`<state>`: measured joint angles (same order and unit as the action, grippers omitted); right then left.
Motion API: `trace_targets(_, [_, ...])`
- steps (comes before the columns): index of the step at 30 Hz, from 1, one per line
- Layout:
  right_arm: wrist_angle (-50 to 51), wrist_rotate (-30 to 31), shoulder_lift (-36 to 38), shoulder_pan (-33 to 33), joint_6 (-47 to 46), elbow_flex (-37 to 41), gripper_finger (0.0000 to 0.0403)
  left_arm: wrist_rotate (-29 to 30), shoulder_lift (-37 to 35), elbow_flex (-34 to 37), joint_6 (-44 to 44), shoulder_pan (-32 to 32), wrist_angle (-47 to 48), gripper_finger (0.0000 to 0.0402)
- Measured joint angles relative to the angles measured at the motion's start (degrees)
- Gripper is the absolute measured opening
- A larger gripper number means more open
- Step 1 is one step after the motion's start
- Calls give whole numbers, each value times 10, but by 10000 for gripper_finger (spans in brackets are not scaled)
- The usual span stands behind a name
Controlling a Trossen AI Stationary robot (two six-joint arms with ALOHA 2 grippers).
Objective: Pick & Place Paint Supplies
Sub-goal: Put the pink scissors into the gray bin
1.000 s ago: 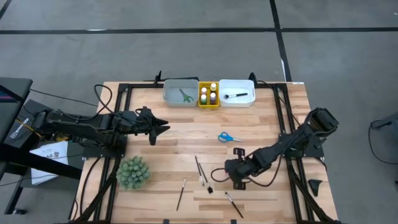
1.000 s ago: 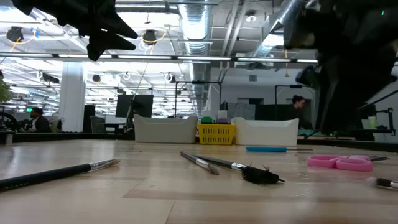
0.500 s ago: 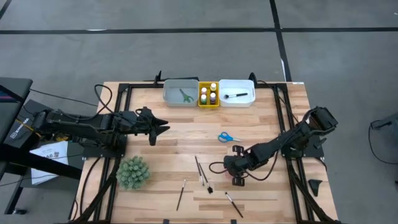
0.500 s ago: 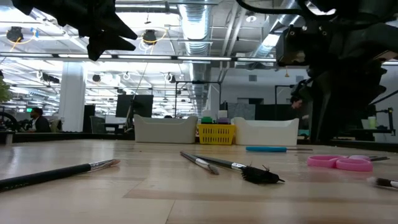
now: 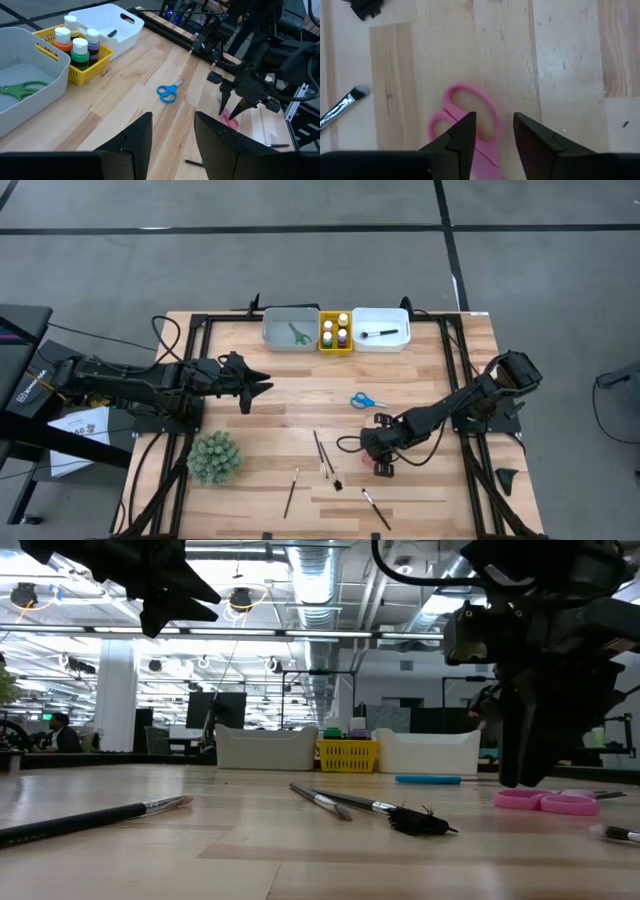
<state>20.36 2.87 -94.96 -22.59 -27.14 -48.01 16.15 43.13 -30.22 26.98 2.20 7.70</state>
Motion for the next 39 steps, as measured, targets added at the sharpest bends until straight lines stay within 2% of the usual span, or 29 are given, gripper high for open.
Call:
trace_targets(7, [1, 0, 0, 0, -9, 8, 110, 0, 0, 0, 0, 0, 0, 140])
trace_targets(22, [-31, -1, 1, 0, -33, 31, 101, -11, 0, 0, 3, 0, -1, 140])
trace_targets(27, [-30, -4, 1, 0, -30, 32, 75, -12, 0, 0, 3, 0, -2, 140])
trace_targets(35, [-29, -13, 1, 4, -29, 32, 10, -12, 0, 0, 3, 0, -2, 140])
trace_targets(39, [-28, -16, 1, 4, -29, 32, 8, -13, 0, 0, 3, 0, -2, 140])
